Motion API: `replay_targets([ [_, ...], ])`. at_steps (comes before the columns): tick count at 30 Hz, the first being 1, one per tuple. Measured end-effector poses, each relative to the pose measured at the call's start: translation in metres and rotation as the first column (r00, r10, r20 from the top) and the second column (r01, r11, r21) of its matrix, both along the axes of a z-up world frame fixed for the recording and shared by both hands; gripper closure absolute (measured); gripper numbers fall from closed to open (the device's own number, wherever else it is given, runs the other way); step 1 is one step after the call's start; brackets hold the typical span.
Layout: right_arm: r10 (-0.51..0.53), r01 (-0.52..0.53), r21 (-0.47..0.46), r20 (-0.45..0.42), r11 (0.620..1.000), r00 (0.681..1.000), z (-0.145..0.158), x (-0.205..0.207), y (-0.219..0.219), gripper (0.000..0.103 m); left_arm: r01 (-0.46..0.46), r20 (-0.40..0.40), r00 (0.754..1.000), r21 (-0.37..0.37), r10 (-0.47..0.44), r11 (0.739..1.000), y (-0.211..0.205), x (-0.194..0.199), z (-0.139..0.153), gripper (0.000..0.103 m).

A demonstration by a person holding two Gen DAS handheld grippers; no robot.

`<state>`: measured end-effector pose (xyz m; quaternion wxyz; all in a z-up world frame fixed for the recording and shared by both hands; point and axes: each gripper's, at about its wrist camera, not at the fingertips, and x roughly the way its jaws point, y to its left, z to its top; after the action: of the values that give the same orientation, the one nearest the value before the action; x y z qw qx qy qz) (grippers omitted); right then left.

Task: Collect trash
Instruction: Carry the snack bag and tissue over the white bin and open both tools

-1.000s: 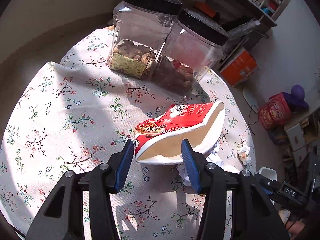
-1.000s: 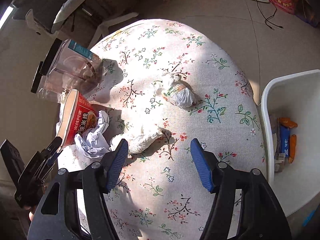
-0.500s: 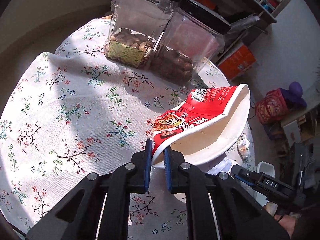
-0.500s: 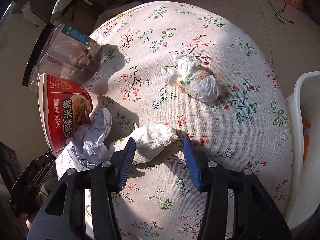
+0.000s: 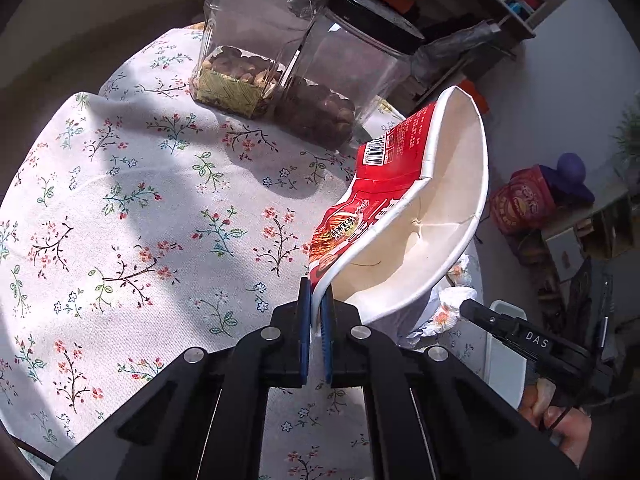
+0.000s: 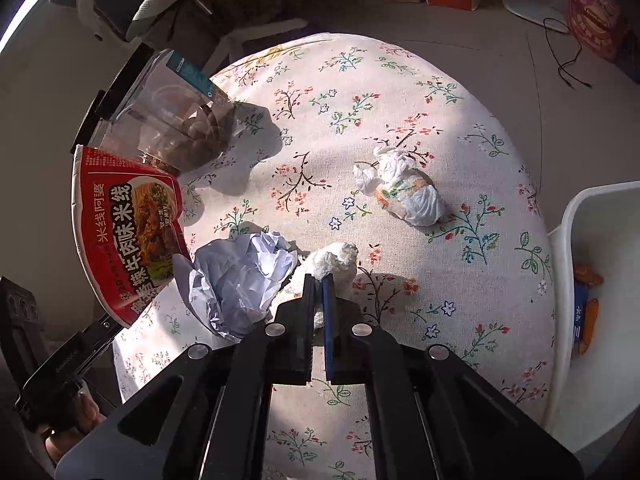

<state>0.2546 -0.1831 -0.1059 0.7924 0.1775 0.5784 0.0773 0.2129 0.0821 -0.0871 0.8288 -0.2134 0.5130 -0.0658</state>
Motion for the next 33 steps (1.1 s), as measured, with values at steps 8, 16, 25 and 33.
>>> replay_targets([
  [8,-0.017,0.019,-0.031,0.044,0.999,0.999,0.021,-0.008,-0.009,0.1,-0.007,0.036,0.999,-0.017,0.008,1.0,-0.003,-0.008,0.022,0.099],
  [16,-0.038,0.042,-0.033,0.102,0.999,0.994,0.045,-0.021,-0.024,0.1,0.008,0.082,0.997,-0.034,-0.006,0.999,-0.021,-0.011,0.042,0.099],
  [25,-0.113,0.119,-0.027,0.16,0.993,0.981,0.071,-0.04,-0.063,0.1,0.099,0.094,0.991,-0.043,-0.095,0.994,-0.074,-0.014,0.046,0.099],
  [33,-0.215,0.224,-0.018,0.221,0.974,0.951,0.096,-0.06,-0.113,0.1,0.214,0.082,0.975,-0.08,-0.208,0.973,-0.138,-0.022,0.038,0.099],
])
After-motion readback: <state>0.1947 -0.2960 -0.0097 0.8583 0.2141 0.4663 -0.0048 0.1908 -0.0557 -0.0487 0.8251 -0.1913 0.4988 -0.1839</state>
